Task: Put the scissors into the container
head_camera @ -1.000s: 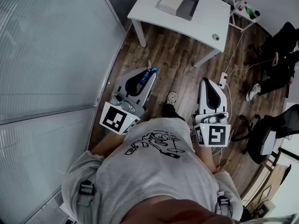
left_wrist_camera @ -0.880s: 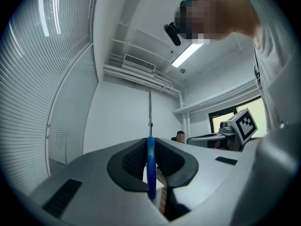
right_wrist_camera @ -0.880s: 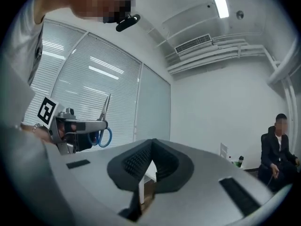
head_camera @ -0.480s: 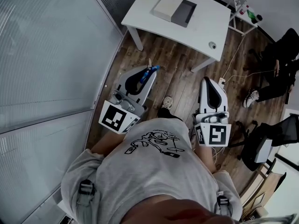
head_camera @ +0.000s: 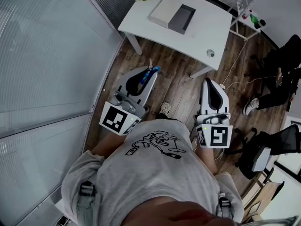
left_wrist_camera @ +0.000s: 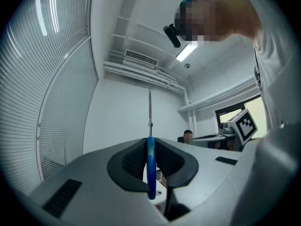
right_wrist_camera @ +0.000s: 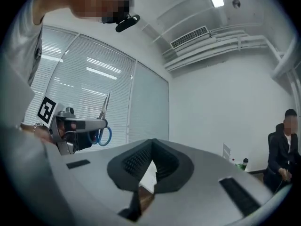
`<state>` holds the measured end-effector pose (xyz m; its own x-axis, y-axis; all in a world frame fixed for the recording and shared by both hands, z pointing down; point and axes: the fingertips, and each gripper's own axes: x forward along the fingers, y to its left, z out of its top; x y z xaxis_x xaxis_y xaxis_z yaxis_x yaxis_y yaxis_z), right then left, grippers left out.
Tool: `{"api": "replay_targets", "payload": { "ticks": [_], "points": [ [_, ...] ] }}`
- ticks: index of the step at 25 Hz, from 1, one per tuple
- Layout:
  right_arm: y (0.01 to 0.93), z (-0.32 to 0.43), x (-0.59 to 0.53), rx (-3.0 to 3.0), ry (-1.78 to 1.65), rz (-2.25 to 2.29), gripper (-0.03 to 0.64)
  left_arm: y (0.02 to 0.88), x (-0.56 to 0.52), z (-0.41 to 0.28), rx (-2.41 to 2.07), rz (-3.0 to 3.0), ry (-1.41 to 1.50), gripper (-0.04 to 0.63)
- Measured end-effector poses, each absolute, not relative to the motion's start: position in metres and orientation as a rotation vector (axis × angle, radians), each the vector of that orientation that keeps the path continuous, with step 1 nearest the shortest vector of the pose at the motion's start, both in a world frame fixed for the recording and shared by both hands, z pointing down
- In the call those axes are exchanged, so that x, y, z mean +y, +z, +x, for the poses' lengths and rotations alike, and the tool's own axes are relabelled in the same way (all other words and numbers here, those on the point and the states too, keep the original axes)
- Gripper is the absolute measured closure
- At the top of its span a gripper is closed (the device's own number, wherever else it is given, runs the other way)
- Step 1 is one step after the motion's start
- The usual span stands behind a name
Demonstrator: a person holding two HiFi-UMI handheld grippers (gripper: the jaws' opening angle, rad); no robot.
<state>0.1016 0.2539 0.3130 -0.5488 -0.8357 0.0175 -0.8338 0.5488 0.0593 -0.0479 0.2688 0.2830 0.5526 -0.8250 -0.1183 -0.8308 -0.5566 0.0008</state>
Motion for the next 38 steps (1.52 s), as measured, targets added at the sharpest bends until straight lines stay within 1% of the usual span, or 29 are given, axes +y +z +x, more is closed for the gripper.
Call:
{"api": "replay_targets", "payload": {
  "ticks": [16,29,38],
  "points": [
    [0.312,0.137,0.215,-2.699,-0.087,1.484,0.612,0.279,0.219,-0.015,1.415,-2.718,0.154,0.546],
    [0.318,0.128,0.178,-2.684,-0.078,1.498,0.611,0.286,0.182,-0.022,1.402,-2.74,0.162,0.546],
    [0.318,0.11,0.129,-2.66,-0.089,1.511,0.611,0.289,0.128,-0.038,1.377,-2.76,0.187,0.546]
  ]
}}
